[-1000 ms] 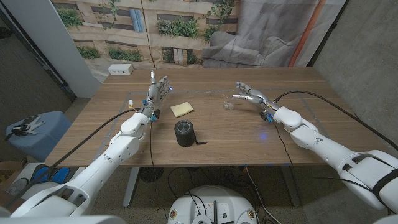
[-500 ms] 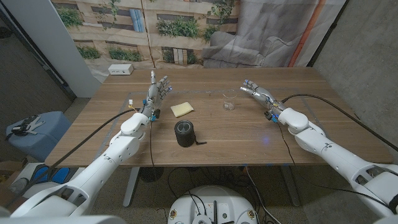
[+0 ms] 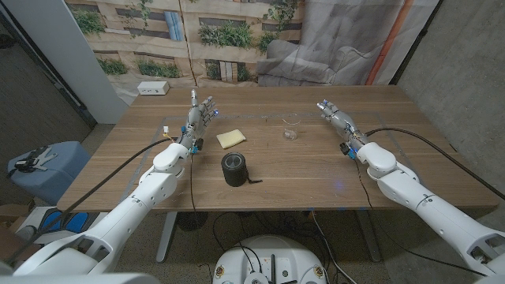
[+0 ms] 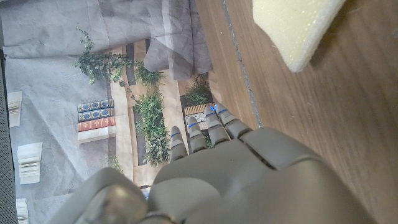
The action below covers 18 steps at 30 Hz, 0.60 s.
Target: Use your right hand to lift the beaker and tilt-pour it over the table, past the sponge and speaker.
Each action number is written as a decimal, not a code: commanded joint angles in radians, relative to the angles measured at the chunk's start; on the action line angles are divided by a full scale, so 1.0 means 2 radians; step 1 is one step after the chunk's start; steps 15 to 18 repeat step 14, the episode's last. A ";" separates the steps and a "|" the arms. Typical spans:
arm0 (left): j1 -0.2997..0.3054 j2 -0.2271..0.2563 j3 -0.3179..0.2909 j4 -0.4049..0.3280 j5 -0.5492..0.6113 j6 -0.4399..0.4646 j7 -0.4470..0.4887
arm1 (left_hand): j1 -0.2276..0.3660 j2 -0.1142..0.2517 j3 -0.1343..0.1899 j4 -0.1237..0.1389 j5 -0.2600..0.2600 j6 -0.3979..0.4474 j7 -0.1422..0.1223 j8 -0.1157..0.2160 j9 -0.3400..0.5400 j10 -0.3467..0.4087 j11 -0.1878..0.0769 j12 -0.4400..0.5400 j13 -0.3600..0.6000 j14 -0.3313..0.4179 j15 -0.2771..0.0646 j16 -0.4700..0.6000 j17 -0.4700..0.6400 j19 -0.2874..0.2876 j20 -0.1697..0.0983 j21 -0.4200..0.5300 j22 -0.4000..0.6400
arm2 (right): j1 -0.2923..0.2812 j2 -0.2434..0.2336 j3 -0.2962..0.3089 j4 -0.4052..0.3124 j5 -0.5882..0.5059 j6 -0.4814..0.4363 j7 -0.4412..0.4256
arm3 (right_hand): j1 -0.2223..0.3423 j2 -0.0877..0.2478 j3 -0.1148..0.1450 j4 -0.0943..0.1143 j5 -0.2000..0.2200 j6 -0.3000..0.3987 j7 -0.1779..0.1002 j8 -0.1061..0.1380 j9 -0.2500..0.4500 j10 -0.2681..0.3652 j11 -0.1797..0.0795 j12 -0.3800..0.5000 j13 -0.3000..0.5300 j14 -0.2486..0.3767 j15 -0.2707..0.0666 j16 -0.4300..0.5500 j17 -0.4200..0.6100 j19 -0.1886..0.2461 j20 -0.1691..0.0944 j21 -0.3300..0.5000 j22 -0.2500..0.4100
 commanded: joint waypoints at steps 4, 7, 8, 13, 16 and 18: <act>0.000 0.000 0.000 0.000 0.000 0.000 0.001 | 0.002 0.013 -0.003 -0.001 0.003 0.001 -0.003 0.002 0.002 0.005 0.000 0.003 0.001 0.002 0.000 0.002 0.003 0.003 -0.005 0.002 0.002 | -0.059 0.003 0.044 -0.065 0.059 -0.039 -0.049 | -0.019 0.005 -0.002 0.012 -0.005 0.008 0.001 -0.003 0.001 0.009 0.000 0.004 -0.006 0.005 -0.005 0.004 -0.001 0.011 -0.003 0.003 0.001; 0.000 0.000 0.000 0.000 0.000 0.000 0.001 | 0.002 0.013 -0.003 -0.001 0.003 0.001 -0.003 0.002 0.002 0.005 0.001 0.003 0.001 0.003 0.000 0.002 0.003 0.003 -0.006 0.002 0.002 | -0.061 0.003 0.045 -0.072 0.061 -0.052 -0.056 | -0.026 0.009 -0.004 0.016 -0.006 0.013 0.006 -0.003 0.000 0.013 0.001 0.005 -0.010 0.006 -0.006 0.004 -0.002 0.012 -0.003 0.002 0.001; 0.000 0.000 0.000 -0.001 0.000 0.000 0.001 | 0.002 0.013 -0.003 -0.001 0.003 0.001 -0.003 0.002 0.002 0.005 0.001 0.003 0.001 0.003 0.000 0.002 0.003 0.003 -0.005 0.002 0.002 | -0.061 0.005 0.046 -0.072 0.064 -0.053 -0.057 | -0.028 0.010 -0.004 0.017 -0.006 0.014 0.006 -0.003 0.000 0.013 0.001 0.005 -0.010 0.007 -0.006 0.004 -0.002 0.013 -0.003 0.002 0.001; 0.000 0.000 0.000 -0.001 0.000 0.000 0.000 | 0.002 0.013 -0.003 -0.001 0.003 0.001 -0.003 0.002 0.002 0.004 0.000 0.003 0.001 0.003 0.000 0.002 0.003 0.003 -0.005 0.002 0.002 | -0.064 0.013 0.046 -0.076 0.077 -0.065 -0.061 | -0.037 0.016 -0.005 0.022 -0.007 0.018 0.008 -0.003 0.000 0.018 0.003 0.006 -0.015 0.008 -0.009 0.004 -0.002 0.015 -0.004 0.001 0.001; 0.000 0.000 0.000 0.000 0.000 0.000 0.000 | 0.002 0.013 -0.003 -0.001 0.003 0.001 -0.003 0.002 0.002 0.004 0.000 0.003 0.001 0.003 0.000 0.002 0.003 0.003 -0.005 0.002 0.002 | -0.064 0.013 0.044 -0.080 0.077 -0.073 -0.065 | -0.040 0.017 -0.005 0.024 -0.008 0.021 0.010 -0.002 0.000 0.019 0.003 0.006 -0.016 0.009 -0.009 0.004 -0.003 0.016 -0.005 0.001 0.001; 0.000 0.000 0.000 0.000 0.000 0.000 0.000 | 0.002 0.013 -0.003 -0.001 0.003 0.001 -0.003 0.002 0.002 0.004 0.000 0.003 0.001 0.003 0.000 0.002 0.003 0.003 -0.005 0.002 0.002 | -0.064 0.013 0.044 -0.080 0.077 -0.073 -0.065 | -0.040 0.017 -0.005 0.024 -0.008 0.021 0.010 -0.002 0.000 0.019 0.003 0.006 -0.016 0.009 -0.009 0.004 -0.003 0.016 -0.005 0.001 0.001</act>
